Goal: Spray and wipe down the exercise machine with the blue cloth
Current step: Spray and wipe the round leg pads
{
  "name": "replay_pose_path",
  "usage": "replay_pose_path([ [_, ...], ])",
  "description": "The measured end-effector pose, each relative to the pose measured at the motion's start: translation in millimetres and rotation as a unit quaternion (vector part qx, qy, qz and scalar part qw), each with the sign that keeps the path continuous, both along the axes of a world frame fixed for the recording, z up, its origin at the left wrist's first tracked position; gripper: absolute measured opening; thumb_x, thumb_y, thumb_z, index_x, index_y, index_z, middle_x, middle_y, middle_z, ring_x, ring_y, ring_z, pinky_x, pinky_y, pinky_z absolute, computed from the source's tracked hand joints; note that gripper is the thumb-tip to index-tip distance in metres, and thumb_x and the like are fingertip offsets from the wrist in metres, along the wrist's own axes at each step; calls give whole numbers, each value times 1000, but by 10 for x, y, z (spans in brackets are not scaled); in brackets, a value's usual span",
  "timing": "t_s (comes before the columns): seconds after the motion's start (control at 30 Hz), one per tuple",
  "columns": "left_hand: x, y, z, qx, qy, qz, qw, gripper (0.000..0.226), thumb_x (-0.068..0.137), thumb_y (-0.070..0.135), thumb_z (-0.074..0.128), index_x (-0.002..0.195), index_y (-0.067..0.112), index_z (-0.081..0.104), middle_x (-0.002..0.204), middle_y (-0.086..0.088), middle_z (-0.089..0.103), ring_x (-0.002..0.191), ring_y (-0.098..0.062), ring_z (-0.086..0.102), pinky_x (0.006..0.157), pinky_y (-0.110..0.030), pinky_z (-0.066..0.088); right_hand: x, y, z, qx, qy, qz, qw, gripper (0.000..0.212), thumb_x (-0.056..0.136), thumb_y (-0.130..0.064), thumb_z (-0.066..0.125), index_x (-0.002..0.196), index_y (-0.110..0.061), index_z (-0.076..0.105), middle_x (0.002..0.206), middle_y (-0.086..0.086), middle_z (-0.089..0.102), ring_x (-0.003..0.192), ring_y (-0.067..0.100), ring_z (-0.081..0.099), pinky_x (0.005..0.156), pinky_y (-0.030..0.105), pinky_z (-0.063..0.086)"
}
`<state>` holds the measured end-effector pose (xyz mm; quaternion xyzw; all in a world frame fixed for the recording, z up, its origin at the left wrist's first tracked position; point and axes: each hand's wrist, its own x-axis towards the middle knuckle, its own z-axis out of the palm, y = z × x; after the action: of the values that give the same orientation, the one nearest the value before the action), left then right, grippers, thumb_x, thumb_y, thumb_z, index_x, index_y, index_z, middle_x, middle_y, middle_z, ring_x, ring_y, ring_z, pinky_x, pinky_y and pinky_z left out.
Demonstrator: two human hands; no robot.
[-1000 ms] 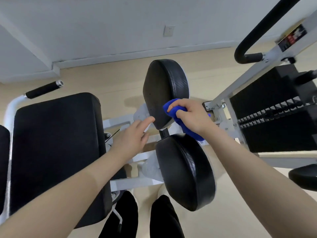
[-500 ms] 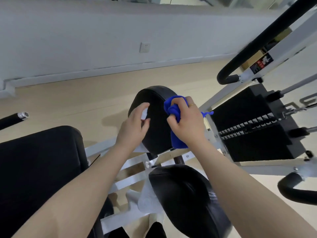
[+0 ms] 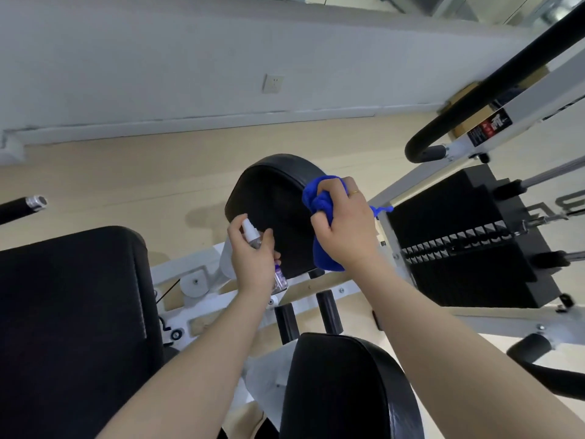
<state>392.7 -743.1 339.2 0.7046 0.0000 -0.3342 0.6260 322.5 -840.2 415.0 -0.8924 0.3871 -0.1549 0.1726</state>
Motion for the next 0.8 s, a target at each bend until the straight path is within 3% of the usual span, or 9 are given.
replay_pose_path([
  [0.17,-372,-72,-61,-35,86,34,995,27,91,12,55,108,29,44,85,-8,56,55,-17,51,50,-27,48,-8,6,-24,2,-10,-12,1000,32,74,-23,45,102,-10,56,100,7,52,74,19,45,58,25,32],
  [0.3,-462,-38,-173,-41,140,44,988,26,91,11,54,106,28,43,78,-6,54,53,-18,49,53,-32,47,-50,14,-60,11,-25,-14,1000,32,74,-23,45,102,-10,55,101,8,51,77,20,46,64,27,33],
  [0.4,-550,113,-349,37,191,22,981,29,90,13,55,108,31,41,90,-13,56,58,-22,51,49,-30,46,-74,35,-53,18,-24,-8,1000,34,76,-24,43,105,-11,53,105,7,50,81,19,46,68,28,34],
  [0.5,-515,203,-407,77,215,61,972,20,91,11,51,103,25,44,76,-10,53,54,-22,47,49,-28,44,-80,47,-31,7,-24,-14,1000,31,78,-22,47,107,-12,53,107,9,51,83,22,49,69,34,42],
  [0.57,-366,229,-426,80,185,70,977,22,92,11,51,110,21,44,69,-8,51,48,-19,44,45,-25,41,-101,103,-87,-84,-6,9,996,29,78,-18,49,106,-13,55,109,13,54,84,29,54,71,38,46],
  [0.63,-123,233,-403,75,96,17,992,34,91,14,54,120,23,40,82,-12,58,49,-20,49,45,-27,42,-151,151,-247,-262,37,84,961,29,75,-16,50,104,-17,56,109,13,58,83,31,56,70,37,45],
  [0.7,200,201,-287,68,-34,-71,995,51,89,16,58,130,32,32,113,-11,58,67,-25,59,56,-33,50,-191,114,-404,-388,39,149,909,30,77,-11,55,105,-23,55,112,8,54,85,28,54,71,39,43],
  [0.8,647,114,-20,78,-197,-174,962,78,84,22,64,144,33,15,144,2,38,108,-28,57,89,-43,50,-233,-3,-488,-426,14,166,889,29,80,-14,61,106,-24,52,113,6,45,89,26,47,75,39,41],
])
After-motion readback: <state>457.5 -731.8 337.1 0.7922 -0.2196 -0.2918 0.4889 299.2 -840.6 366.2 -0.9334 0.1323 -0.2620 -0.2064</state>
